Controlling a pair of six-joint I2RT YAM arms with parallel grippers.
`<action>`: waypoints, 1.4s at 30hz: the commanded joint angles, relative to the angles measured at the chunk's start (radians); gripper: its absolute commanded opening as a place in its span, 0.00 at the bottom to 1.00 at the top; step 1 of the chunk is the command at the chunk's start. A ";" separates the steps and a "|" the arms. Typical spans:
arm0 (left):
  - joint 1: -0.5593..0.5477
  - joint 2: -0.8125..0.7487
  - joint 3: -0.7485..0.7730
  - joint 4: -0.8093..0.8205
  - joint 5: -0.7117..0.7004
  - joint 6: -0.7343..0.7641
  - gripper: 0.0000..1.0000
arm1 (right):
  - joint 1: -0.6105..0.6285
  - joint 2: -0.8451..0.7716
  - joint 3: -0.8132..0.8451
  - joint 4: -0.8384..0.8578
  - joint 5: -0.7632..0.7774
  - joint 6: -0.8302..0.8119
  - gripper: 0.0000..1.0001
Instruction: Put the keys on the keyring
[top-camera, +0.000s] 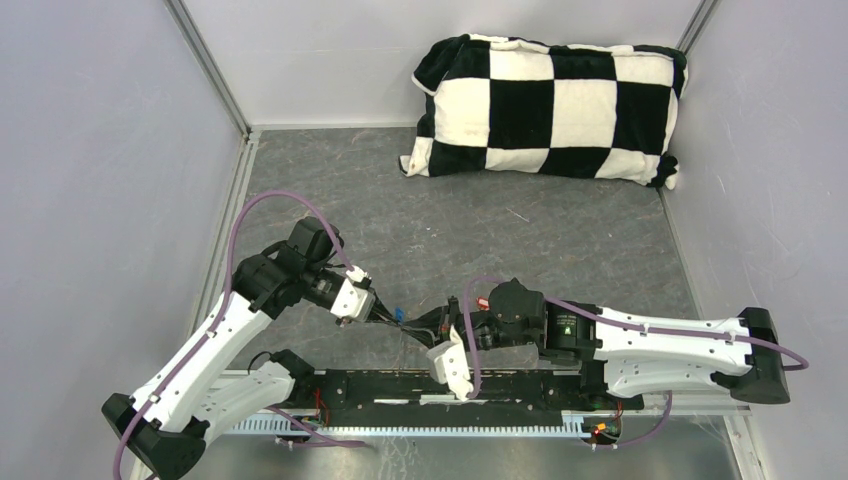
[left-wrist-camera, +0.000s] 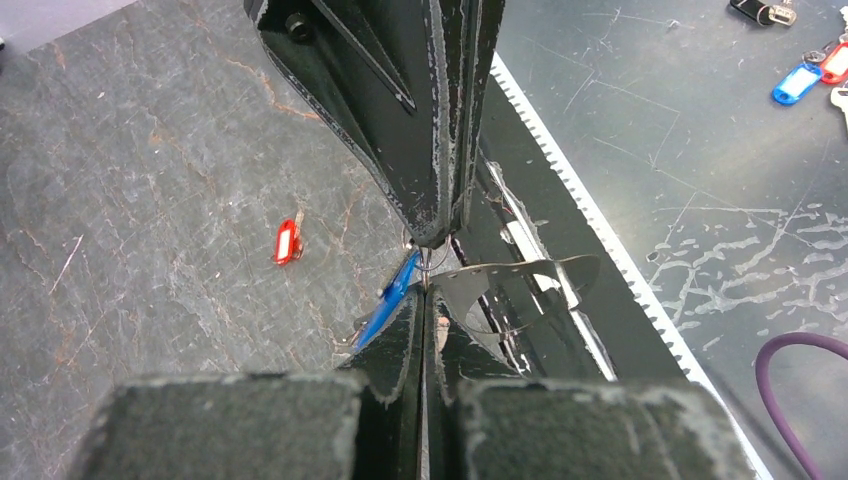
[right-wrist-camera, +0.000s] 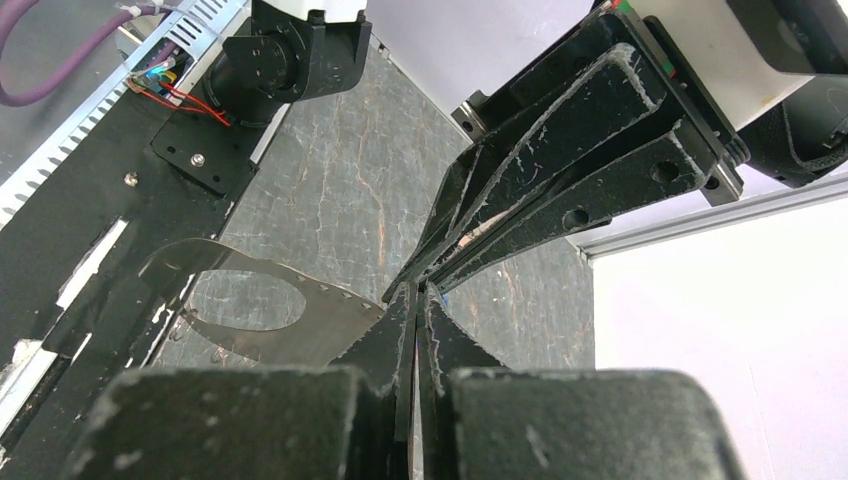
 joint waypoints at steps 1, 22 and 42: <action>0.003 -0.012 0.028 0.014 0.021 0.055 0.02 | 0.000 0.010 0.045 0.029 -0.027 -0.013 0.00; 0.003 0.021 0.090 -0.152 0.083 0.277 0.02 | -0.118 -0.067 0.020 -0.088 -0.180 -0.005 0.01; -0.042 0.157 0.246 -0.464 0.092 0.549 0.02 | -0.138 -0.075 0.087 -0.164 -0.250 -0.054 0.00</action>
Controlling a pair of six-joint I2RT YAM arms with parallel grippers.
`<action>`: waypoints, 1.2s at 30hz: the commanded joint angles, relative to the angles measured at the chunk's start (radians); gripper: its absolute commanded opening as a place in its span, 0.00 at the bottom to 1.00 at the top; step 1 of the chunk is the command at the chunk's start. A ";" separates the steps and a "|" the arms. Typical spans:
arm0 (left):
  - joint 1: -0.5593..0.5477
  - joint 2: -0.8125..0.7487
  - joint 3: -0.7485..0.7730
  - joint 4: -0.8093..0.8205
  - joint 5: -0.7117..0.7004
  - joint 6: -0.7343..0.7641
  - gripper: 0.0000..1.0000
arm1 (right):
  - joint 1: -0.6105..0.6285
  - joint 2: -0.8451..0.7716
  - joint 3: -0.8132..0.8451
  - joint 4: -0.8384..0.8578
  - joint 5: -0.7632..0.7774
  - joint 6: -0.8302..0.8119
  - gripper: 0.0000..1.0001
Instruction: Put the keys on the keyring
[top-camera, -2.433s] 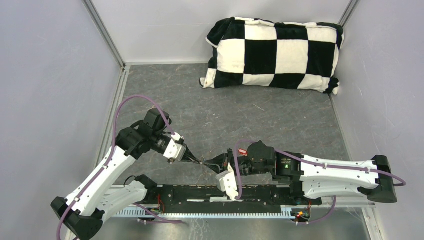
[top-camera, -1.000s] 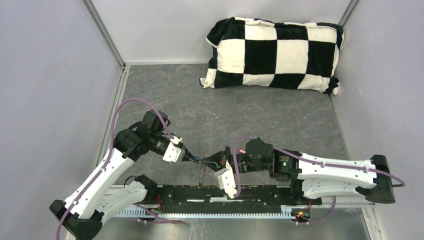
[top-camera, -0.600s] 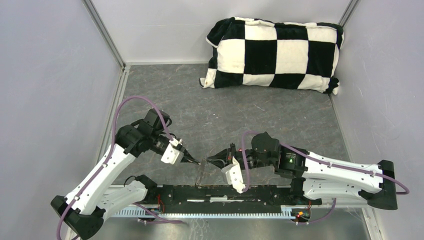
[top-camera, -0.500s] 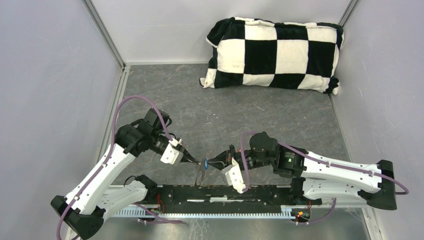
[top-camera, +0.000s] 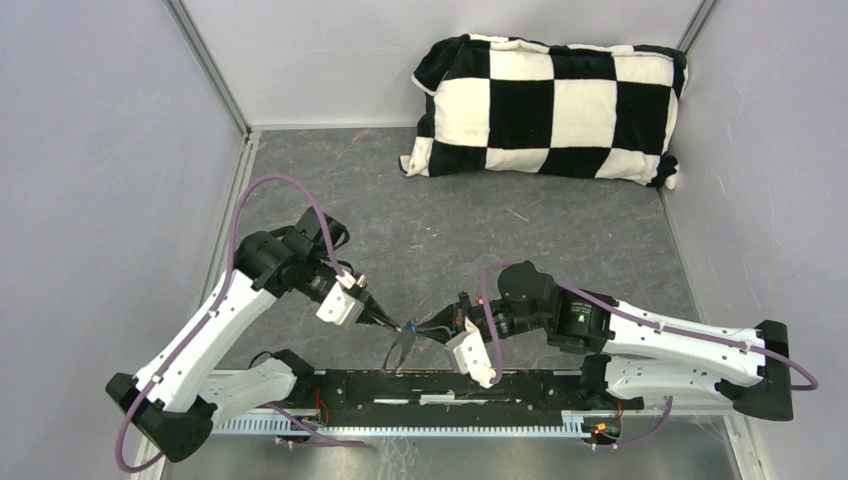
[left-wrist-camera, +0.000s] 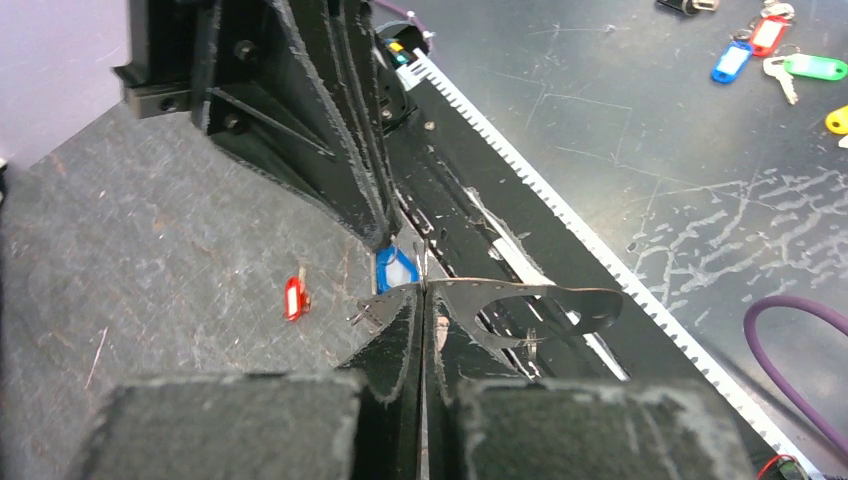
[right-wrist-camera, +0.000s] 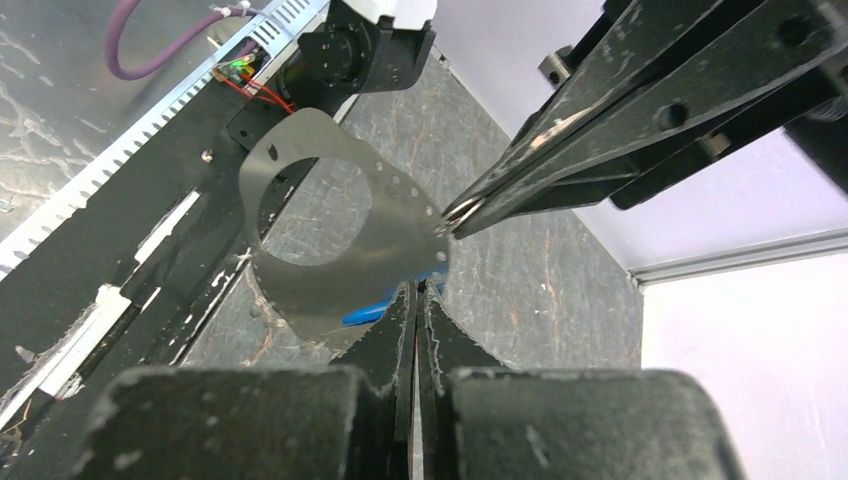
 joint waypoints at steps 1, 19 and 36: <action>-0.037 0.057 0.081 -0.154 0.008 0.209 0.02 | -0.005 -0.033 0.074 -0.015 0.004 -0.036 0.00; -0.078 0.174 0.183 -0.153 0.087 0.206 0.02 | -0.004 -0.100 0.019 0.015 -0.038 -0.017 0.00; -0.076 0.079 0.140 -0.055 -0.142 0.405 0.02 | -0.160 0.014 0.149 -0.096 -0.094 0.437 0.00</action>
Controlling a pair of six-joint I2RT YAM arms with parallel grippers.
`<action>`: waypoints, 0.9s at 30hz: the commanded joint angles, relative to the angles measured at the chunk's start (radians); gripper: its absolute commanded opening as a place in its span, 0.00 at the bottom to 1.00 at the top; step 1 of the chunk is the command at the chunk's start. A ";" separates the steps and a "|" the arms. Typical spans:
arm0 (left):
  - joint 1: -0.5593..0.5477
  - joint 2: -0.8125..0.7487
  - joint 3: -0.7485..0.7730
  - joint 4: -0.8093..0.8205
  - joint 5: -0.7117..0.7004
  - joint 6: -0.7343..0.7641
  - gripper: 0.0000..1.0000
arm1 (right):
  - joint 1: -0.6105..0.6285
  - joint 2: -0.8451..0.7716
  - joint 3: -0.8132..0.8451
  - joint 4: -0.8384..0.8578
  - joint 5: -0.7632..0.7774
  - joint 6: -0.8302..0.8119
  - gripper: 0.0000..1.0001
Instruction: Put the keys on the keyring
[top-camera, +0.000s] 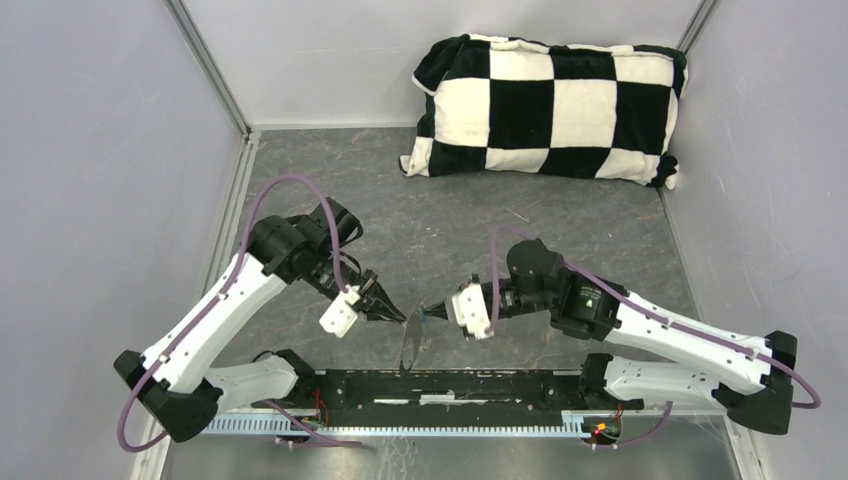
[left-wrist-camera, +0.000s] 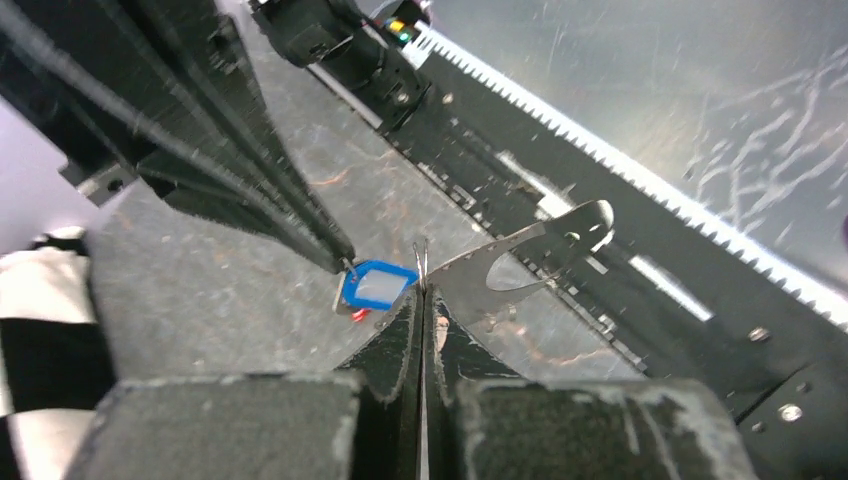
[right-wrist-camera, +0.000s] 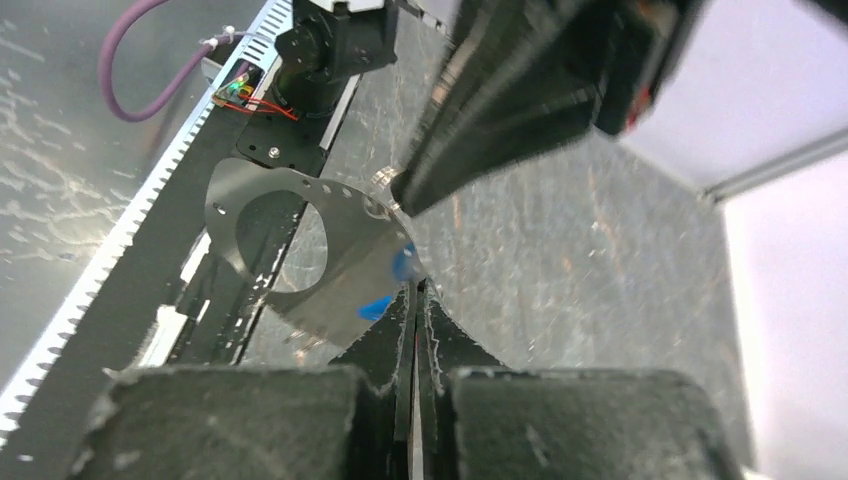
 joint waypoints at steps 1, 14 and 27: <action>-0.003 -0.077 -0.008 0.135 -0.068 0.056 0.02 | -0.073 0.035 0.090 -0.039 -0.063 0.282 0.00; -0.003 -0.164 -0.077 0.313 -0.088 -0.002 0.02 | -0.196 0.106 0.143 0.009 -0.314 0.542 0.00; -0.003 -0.181 -0.103 0.344 -0.094 0.006 0.02 | -0.225 0.172 0.174 0.070 -0.384 0.641 0.00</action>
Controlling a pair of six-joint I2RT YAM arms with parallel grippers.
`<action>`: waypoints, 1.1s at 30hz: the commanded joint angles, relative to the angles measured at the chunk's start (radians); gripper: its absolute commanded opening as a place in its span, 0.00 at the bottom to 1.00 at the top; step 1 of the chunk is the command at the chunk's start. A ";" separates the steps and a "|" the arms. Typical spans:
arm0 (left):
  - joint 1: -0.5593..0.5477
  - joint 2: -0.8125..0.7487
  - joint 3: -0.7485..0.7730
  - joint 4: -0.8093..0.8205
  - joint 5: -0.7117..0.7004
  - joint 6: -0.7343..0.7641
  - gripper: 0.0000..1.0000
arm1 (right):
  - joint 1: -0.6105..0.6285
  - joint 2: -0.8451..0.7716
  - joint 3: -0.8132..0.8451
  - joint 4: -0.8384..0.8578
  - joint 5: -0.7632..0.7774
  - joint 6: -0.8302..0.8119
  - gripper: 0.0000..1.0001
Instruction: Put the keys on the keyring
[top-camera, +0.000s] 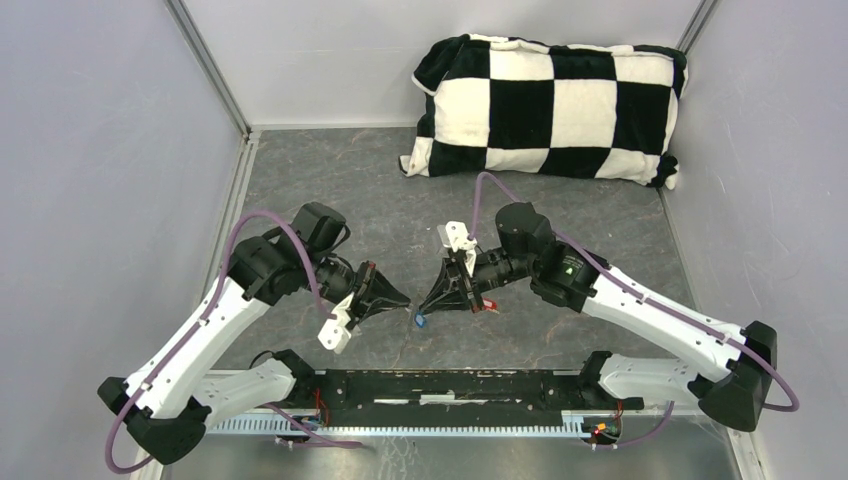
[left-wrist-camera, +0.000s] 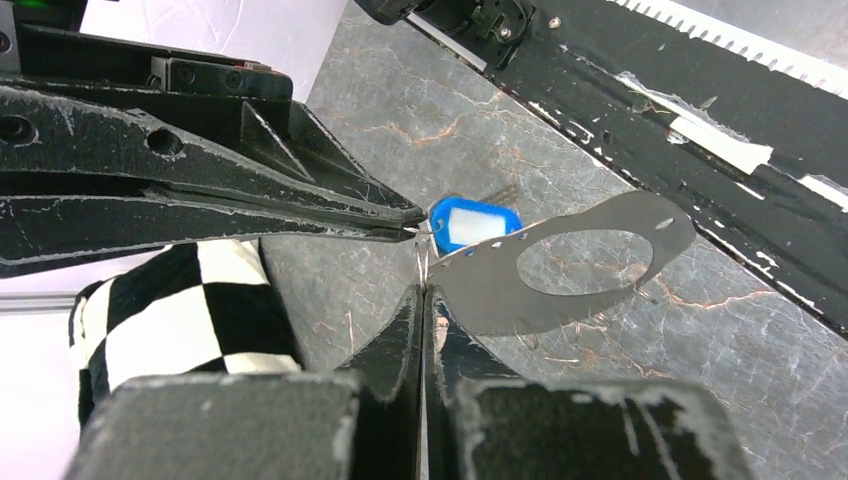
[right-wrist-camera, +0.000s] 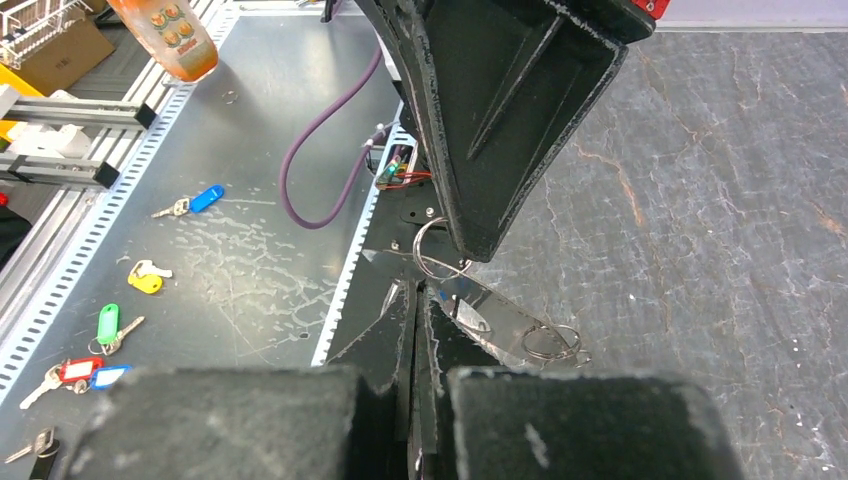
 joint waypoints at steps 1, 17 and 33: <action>-0.003 -0.032 -0.016 0.052 0.020 -0.007 0.02 | -0.007 0.008 0.056 0.056 -0.032 0.038 0.00; -0.003 -0.047 -0.026 0.052 0.024 0.027 0.02 | -0.020 0.036 0.070 0.041 0.005 0.060 0.00; -0.003 -0.048 -0.037 0.057 0.029 0.058 0.02 | -0.024 0.049 0.073 0.030 0.052 0.053 0.00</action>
